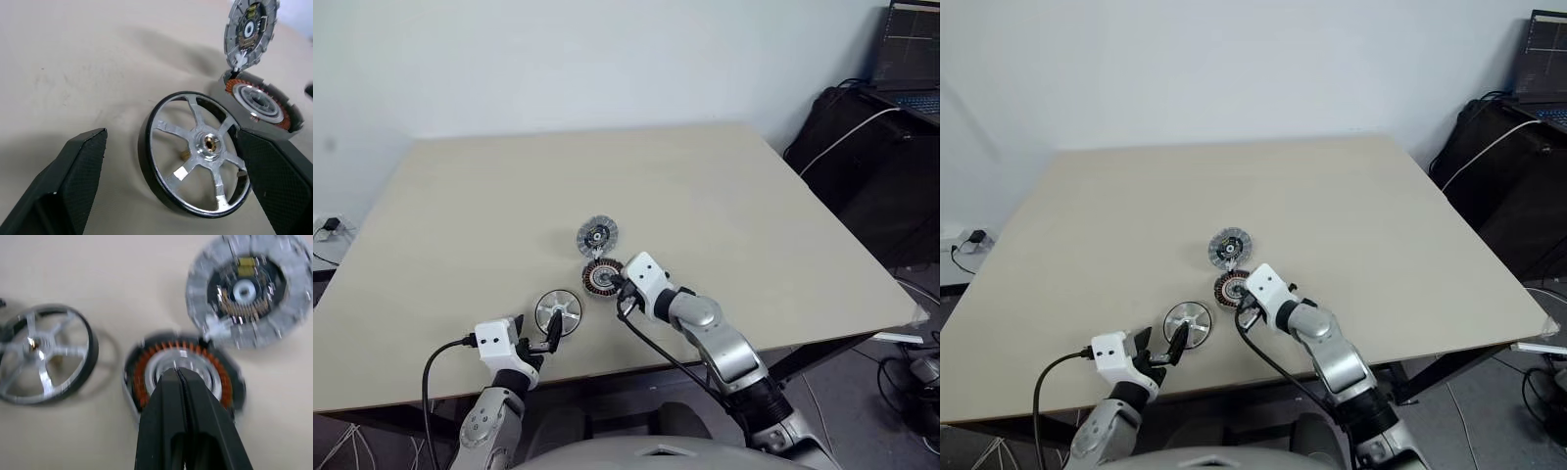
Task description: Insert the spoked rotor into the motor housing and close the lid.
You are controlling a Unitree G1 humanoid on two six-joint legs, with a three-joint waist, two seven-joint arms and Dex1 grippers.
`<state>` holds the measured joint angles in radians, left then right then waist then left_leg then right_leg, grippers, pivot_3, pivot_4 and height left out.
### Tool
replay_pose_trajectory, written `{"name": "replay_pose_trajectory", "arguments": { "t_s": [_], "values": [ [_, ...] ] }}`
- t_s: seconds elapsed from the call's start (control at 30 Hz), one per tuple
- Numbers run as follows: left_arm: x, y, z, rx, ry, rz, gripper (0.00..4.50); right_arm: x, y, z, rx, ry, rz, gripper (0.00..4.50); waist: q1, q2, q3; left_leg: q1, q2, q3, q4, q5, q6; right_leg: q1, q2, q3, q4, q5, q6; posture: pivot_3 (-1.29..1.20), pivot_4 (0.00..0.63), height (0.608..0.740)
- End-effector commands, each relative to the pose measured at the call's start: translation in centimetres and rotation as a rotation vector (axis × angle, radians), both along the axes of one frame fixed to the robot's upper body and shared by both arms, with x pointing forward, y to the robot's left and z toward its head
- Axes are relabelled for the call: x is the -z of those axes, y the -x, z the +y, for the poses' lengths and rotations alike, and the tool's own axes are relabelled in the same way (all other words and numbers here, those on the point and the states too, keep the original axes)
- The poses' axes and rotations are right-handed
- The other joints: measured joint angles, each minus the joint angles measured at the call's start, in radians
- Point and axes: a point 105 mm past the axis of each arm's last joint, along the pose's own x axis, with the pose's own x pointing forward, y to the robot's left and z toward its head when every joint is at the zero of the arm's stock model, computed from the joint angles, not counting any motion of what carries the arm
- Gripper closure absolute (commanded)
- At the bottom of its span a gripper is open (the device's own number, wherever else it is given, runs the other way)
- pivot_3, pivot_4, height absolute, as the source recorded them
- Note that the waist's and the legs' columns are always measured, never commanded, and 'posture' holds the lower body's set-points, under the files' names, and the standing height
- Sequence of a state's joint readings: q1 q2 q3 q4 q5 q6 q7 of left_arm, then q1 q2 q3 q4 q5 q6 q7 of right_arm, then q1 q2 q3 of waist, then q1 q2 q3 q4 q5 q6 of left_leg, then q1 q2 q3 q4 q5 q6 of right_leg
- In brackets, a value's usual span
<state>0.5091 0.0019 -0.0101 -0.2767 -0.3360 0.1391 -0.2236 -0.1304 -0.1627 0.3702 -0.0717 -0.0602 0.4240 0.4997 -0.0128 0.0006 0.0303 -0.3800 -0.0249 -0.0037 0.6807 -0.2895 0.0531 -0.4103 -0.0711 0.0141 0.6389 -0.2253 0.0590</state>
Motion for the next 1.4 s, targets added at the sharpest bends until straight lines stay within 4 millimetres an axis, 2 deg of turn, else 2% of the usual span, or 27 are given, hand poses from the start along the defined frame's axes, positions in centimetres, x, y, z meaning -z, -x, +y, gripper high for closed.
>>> {"name": "replay_pose_trajectory", "arguments": {
  "t_s": [0.03,0.23,0.43,0.63,0.83,0.93,1.23,1.4],
  "values": [
    [-0.7,-0.7,-0.5,0.015,0.068,-0.02,0.0,-1.6,-0.2,-0.4,0.029,-0.036,-0.041,4.48,0.0,-0.001,0.001,0.0,0.0,0.0,0.0,0.0,0.0,0.0,0.0,0.0,0.0,0.0,0.0,0.0,0.0,0.74],
    [0.2,-1.8,-0.2,-0.035,0.1,0.04,0.0,-1.2,0.1,-1.4,0.09,-0.034,-0.019,4.48,0.002,-0.002,0.001,0.0,0.0,0.0,0.001,0.0,0.0,0.001,0.005,0.0,0.0,0.0,0.0,0.0,0.0,0.74],
    [0.4,-2.2,-0.8,-0.003,0.135,0.082,0.0,-1.2,0.1,-1.5,0.104,-0.03,-0.021,4.48,0.002,-0.003,0.001,0.0,0.0,0.0,0.001,0.0,0.0,0.001,0.005,0.0,0.0,0.001,-0.001,0.0,0.0,0.74],
    [-0.7,-1.3,-2.6,0.109,0.286,0.095,0.0,-1.2,0.1,-1.7,0.112,-0.027,-0.02,4.48,0.001,-0.002,0.001,0.0,0.0,0.0,0.001,0.0,0.0,0.001,0.005,0.0,0.0,0.001,0.0,0.0,0.0,0.74],
    [-0.6,-0.3,-2.4,0.112,0.335,0.127,0.0,-1.1,0.2,-1.6,0.112,-0.025,-0.013,4.48,0.001,-0.002,0.001,0.0,0.0,0.0,0.001,0.0,0.0,0.001,0.004,0.0,0.0,0.0,0.0,0.0,0.0,0.74],
    [-0.1,-0.3,-1.8,0.064,0.34,0.144,0.58,-1.0,0.2,-1.5,0.111,-0.024,-0.01,4.5,0.001,-0.003,0.001,0.0,0.0,0.0,0.001,0.0,0.0,0.001,0.005,0.0,0.0,0.0,0.0,0.0,0.0,0.74],
    [0.9,-1.4,-0.8,-0.124,0.497,0.153,3.48,-0.7,0.3,-1.8,0.12,-0.015,0.007,4.5,0.002,-0.003,0.001,0.0,0.0,0.0,0.001,0.0,0.0,0.001,0.005,0.0,0.0,0.001,-0.001,0.0,0.0,0.74],
    [1.0,-1.6,-1.1,-0.16,0.587,0.15,4.06,-0.6,0.3,-1.9,0.124,-0.012,0.012,4.5,-0.006,-0.003,-0.002,0.003,0.0,0.0,0.001,0.0,0.0,0.003,0.006,0.001,0.001,0.0,0.0,0.0,0.0,0.74]
  ]
}}
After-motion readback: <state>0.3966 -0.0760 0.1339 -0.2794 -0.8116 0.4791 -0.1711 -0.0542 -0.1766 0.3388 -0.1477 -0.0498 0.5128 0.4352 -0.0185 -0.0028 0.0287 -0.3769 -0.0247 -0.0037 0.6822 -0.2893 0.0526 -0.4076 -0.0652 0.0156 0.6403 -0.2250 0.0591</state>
